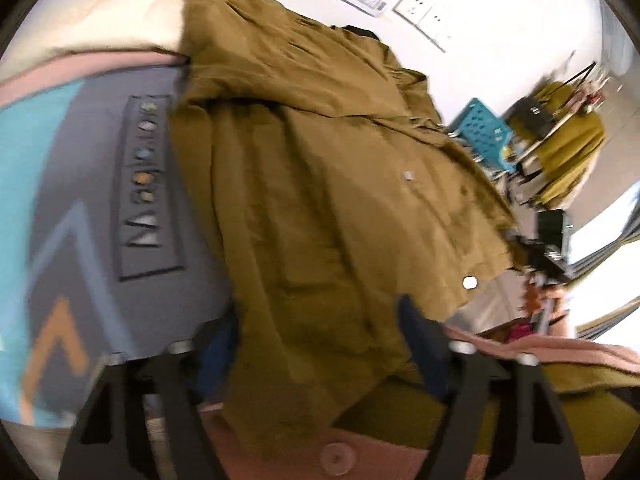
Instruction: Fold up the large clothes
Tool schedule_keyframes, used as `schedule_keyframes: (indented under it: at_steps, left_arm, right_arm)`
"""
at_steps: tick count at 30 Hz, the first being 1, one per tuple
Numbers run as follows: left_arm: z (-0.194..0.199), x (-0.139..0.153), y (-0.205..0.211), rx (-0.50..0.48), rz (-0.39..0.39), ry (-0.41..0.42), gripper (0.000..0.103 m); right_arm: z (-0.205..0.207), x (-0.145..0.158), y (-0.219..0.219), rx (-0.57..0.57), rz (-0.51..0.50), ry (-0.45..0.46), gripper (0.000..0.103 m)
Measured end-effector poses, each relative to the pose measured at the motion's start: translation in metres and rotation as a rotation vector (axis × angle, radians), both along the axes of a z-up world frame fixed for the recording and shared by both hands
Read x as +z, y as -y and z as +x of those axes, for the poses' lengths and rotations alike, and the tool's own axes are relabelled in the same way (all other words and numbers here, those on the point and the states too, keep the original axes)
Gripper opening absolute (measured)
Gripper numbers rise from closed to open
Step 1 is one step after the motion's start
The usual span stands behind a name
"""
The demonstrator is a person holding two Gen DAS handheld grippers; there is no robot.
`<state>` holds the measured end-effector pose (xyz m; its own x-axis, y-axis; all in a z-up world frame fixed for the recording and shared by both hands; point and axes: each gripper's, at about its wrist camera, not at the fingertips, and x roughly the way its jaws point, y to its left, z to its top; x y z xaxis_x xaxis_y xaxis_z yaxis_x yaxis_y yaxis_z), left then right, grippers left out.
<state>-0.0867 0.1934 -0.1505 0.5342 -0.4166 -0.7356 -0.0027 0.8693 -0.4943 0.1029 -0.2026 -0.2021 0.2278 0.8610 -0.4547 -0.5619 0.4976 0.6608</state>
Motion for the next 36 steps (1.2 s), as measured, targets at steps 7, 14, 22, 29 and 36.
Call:
schedule_keyframes:
  at_steps: [7,14,22,29,36]
  left_arm:
    - [-0.008,0.018,-0.022,0.118,-0.029,0.020,0.006]
    - [-0.046,0.094,-0.045,0.194,-0.012,0.251,0.004]
    - [-0.057,0.103,-0.048,0.191,0.001,0.263,0.004]
    - [-0.050,0.099,-0.058,0.200,-0.022,0.237,0.005]
    - [-0.039,0.106,-0.061,0.199,-0.005,0.248,0.005]
  right_arm:
    - [-0.016,0.036,0.004,-0.022,0.130,0.085,0.009]
    - [-0.066,0.105,0.014,0.018,0.226,0.285,0.007]
    - [-0.086,0.114,0.017,0.025,0.210,0.317,0.006]
    - [-0.080,0.117,0.013,0.001,0.210,0.311,0.007]
    - [-0.069,0.127,0.011,-0.017,0.203,0.327,0.007]
